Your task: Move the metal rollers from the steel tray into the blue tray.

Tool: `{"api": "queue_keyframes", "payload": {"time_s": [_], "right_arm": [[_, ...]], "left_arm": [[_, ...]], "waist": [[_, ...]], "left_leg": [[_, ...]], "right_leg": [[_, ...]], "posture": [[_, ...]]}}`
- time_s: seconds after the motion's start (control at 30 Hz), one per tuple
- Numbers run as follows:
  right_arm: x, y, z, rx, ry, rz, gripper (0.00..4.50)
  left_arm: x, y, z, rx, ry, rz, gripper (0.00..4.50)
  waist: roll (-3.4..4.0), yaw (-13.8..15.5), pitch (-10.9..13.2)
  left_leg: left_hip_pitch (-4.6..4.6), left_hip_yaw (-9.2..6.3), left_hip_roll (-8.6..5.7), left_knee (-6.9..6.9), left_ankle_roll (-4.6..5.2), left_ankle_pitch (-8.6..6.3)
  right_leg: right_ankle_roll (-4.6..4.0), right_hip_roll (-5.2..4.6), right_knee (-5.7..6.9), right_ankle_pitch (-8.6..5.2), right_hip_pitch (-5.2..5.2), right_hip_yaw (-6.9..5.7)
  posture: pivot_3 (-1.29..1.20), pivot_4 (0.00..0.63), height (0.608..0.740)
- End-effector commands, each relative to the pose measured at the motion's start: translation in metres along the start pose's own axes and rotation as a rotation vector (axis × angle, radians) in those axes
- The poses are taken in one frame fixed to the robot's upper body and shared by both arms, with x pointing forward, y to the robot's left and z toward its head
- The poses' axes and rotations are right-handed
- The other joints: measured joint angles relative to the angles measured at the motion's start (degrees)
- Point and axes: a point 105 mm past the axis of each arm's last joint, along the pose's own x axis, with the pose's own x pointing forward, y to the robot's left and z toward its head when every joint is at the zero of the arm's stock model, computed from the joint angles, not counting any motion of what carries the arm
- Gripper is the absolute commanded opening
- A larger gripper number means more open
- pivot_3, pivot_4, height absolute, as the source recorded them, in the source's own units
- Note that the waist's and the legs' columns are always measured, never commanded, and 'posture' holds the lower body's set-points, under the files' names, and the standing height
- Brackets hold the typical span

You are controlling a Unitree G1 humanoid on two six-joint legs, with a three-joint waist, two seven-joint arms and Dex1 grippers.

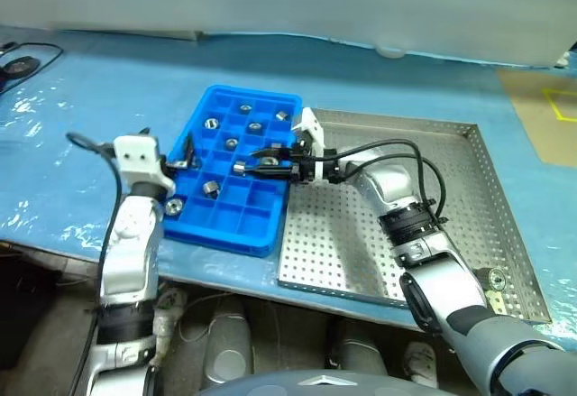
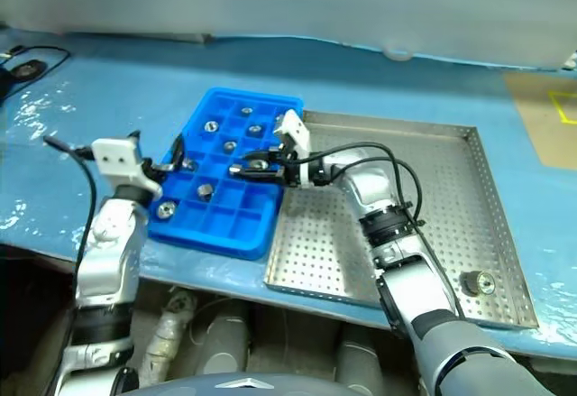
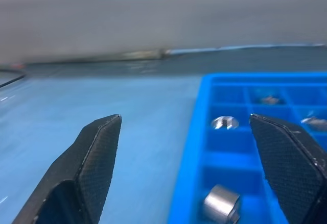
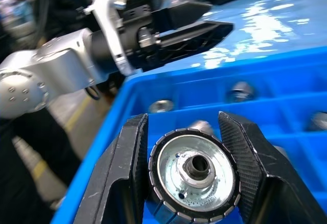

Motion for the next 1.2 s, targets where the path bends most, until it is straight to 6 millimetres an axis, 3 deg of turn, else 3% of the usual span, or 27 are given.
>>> {"api": "queue_keyframes", "payload": {"time_s": [0.03, 0.17, 0.4, 0.53, 0.67, 0.87, 1.07, 1.2], "right_arm": [[0.015, 0.015, -0.007, -0.072, 0.064, 0.107, 1.78], [0.033, 0.018, -0.025, -0.102, 0.132, 0.094, 1.78], [0.042, 0.018, -0.028, -0.062, 0.116, 0.064, 1.78], [0.032, 0.007, -0.031, -0.086, 0.130, -0.004, 3.13], [0.019, -0.002, -0.019, -0.063, 0.073, -0.063, 4.45], [-0.020, -0.024, 0.002, -0.042, -0.028, -0.222, 4.45], [-0.092, -0.036, 0.002, -0.048, -0.011, -0.464, 4.45], [-0.135, -0.029, -0.006, -0.033, 0.011, -0.621, 4.45]], "left_arm": [[-0.008, 0.004, 0.020, 0.012, -0.052, 0.030, 4.25], [-0.010, 0.001, 0.017, 0.019, -0.033, 0.019, 4.25], [-0.006, -0.014, 0.014, 0.038, -0.015, -0.049, 4.25], [-0.002, -0.025, 0.014, 0.033, -0.020, -0.106, 4.25], [0.008, -0.042, 0.026, -0.007, -0.079, -0.200, 4.25], [0.025, -0.074, 0.040, -0.059, -0.138, -0.382, 4.25], [0.037, -0.131, 0.044, -0.136, -0.160, -0.669, 4.25], [0.031, -0.172, 0.043, -0.152, -0.164, -0.899, 4.25]], "waist": [[0.00, 1.1, 0.0], [0.01, 2.8, 0.0], [0.02, 4.3, 0.0], [0.01, 4.5, 0.0], [0.01, 4.5, 0.0], [0.02, 3.6, 0.0], [0.00, 0.1, 0.0], [0.00, -3.7, 0.0]], "left_leg": [[-0.02, -0.10, 0.00, -0.05, -0.05, 0.03], [-0.02, -0.56, -0.08, -0.07, -0.20, 0.12], [-0.04, -0.75, -0.15, -0.07, -0.28, 0.16], [-0.02, -0.76, -0.16, -0.07, -0.30, 0.17], [-0.02, -0.76, -0.19, -0.07, -0.36, 0.20], [0.00, -0.75, -0.23, -0.05, -0.46, 0.26], [-0.01, -0.67, -0.31, 0.11, -0.55, 0.34], [-0.01, -0.55, -0.31, 0.10, -0.72, 0.47]], "right_leg": [[0.01, 0.00, 0.02, 0.00, 0.02, -0.09], [0.16, 0.02, 0.11, -0.09, 0.09, -0.24], [0.35, 0.01, 0.43, -0.22, -0.01, -0.25], [0.36, 0.02, 0.59, -0.24, -0.09, -0.20], [0.37, 0.02, 0.71, -0.24, -0.15, -0.13], [0.35, 0.05, 0.79, -0.23, -0.17, -0.04], [0.04, 0.02, 0.74, -0.02, -0.09, 0.05], [0.06, 0.05, 0.72, -0.04, -0.15, 0.11]], "posture": [[0.51, 0.150, 0.740], [0.52, 0.150, 0.740], [0.49, 0.150, 0.740], [0.47, 0.150, 0.740], [0.38, 0.150, 0.740], [0.24, 0.150, 0.740], [0.00, 0.150, 0.740], [-0.13, 0.150, 0.740]]}}
